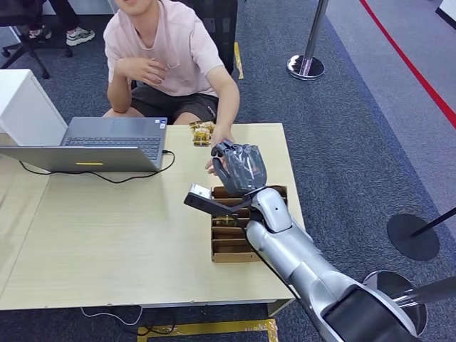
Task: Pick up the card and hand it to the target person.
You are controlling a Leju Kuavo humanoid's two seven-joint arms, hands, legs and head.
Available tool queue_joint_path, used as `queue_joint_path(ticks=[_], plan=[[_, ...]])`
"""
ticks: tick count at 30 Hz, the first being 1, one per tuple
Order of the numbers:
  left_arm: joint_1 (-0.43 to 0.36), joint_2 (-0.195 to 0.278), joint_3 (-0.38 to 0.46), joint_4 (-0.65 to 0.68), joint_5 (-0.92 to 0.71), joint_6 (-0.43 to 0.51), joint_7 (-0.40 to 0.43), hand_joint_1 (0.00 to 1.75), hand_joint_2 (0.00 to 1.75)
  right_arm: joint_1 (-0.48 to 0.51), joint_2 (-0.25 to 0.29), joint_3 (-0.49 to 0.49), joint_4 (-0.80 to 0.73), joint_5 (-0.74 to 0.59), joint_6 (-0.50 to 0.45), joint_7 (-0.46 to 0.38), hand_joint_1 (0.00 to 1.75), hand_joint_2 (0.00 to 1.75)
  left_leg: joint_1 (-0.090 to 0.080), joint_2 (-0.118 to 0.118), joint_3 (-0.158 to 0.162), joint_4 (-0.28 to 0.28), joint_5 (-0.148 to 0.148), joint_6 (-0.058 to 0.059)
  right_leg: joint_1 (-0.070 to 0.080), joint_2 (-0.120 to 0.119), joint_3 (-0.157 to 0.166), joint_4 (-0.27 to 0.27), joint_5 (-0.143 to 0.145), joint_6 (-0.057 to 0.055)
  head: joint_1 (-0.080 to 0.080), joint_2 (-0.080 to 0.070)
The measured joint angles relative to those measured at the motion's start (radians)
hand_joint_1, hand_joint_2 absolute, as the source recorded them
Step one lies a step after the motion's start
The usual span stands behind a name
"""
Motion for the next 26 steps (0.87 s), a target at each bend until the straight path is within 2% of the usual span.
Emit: queue_joint_path(ticks=[3,7,9,13,20,26], plan=[[0.000,0.000,0.000,0.000,-0.002,-0.004,0.000,0.00,1.75,-0.046,0.031,-0.008,0.082,0.018,-0.001,0.011,1.71,1.75,0.000,0.000,0.000,0.000,0.000,0.000,0.000,0.000,0.000,0.000,0.000,0.000,0.000,0.000],[0.000,0.000,-0.003,0.000,-0.020,-0.016,0.000,0.00,1.75,-0.089,0.052,-0.023,0.162,0.030,-0.002,0.029,0.00,1.75,0.000,0.000,0.000,0.000,0.000,0.000,0.000,0.000,0.000,0.000,0.000,0.000,0.000,0.000],[0.000,0.000,-0.009,0.000,-0.032,-0.018,-0.002,0.00,1.75,-0.103,0.055,-0.030,0.189,0.032,-0.003,0.035,0.00,1.75,0.000,0.000,0.000,0.000,0.000,0.000,0.000,0.000,0.000,0.000,0.000,0.000,0.000,0.000],[0.000,0.000,-0.020,0.000,-0.041,-0.013,-0.009,0.00,0.00,-0.112,0.056,-0.048,0.222,0.034,-0.003,0.043,0.00,1.75,0.000,0.000,0.000,0.000,0.000,0.000,0.000,0.000,0.000,0.000,0.000,0.000,0.000,0.000],[0.000,0.000,-0.025,0.000,-0.041,-0.016,-0.009,0.00,0.00,-0.113,0.052,-0.077,0.243,0.034,-0.003,0.050,0.00,1.75,0.000,0.000,0.000,0.000,0.000,0.000,0.000,0.000,0.000,0.000,0.000,0.000,0.000,0.000],[0.000,0.001,-0.025,0.000,-0.030,-0.017,0.001,0.00,0.00,-0.121,0.048,-0.116,0.248,-0.024,0.018,0.042,0.00,1.75,0.000,0.000,0.000,0.000,0.000,0.000,0.000,0.000,0.000,0.000,0.000,0.000,0.000,0.000]])
